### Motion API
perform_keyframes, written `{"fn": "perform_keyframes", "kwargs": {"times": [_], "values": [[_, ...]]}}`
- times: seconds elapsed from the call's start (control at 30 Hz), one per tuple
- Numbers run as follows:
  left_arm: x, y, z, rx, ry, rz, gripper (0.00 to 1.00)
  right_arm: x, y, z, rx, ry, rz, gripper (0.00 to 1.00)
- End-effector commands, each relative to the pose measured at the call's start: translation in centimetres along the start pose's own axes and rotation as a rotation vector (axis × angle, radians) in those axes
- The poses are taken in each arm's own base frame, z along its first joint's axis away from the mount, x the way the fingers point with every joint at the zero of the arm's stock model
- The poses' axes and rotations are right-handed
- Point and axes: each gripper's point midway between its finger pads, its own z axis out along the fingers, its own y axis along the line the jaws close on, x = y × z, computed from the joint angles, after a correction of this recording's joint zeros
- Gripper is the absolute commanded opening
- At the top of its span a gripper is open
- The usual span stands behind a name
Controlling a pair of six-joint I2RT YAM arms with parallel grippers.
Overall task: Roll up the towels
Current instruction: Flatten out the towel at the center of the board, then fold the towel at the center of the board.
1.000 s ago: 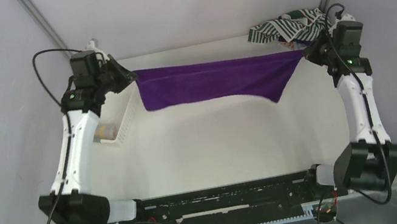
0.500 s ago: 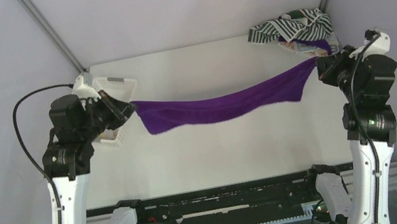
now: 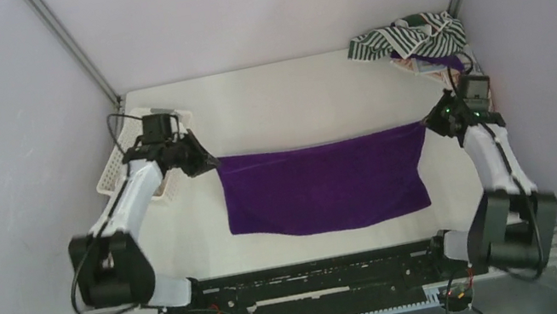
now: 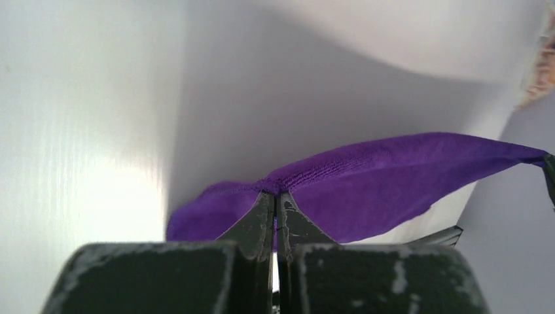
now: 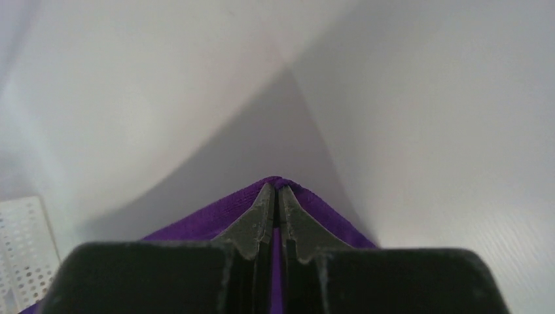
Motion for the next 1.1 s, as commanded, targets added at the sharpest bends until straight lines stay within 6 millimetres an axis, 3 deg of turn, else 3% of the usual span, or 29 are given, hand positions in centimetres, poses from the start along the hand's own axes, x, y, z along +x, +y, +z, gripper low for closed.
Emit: {"fn": "perform_keyframes", "kwargs": {"times": [0.0,0.2,0.47,0.63,0.83,0.9,1.07], "values": [[-3.0,0.1,5.1,0.009,0.026,-0.034,0.00,0.2,0.1,7.0,-0.043,0.066,0.031,0.00],[-6.2,0.3,10.2,-0.036,0.084,-0.054,0.00,1.0,-0.7,13.8,-0.019,0.244,0.014,0.00],[-10.2,-0.2,11.8,-0.067,0.063,-0.026,0.00,-1.4,-0.3,17.3,-0.038,0.278,0.044,0.00],[-10.1,0.5,12.1,-0.072,0.086,-0.038,0.00,-2.2,0.6,16.7,-0.054,0.267,0.047,0.00],[-7.7,1.5,11.3,-0.078,0.117,-0.040,0.00,0.2,0.3,13.9,-0.043,0.303,0.034,0.00],[-6.9,1.9,11.0,-0.089,0.138,-0.031,0.00,1.6,-0.4,12.8,-0.025,0.324,0.027,0.00],[-5.4,2.9,9.6,-0.129,0.173,-0.006,0.00,2.9,-2.3,10.3,0.030,0.304,0.019,0.00]]}}
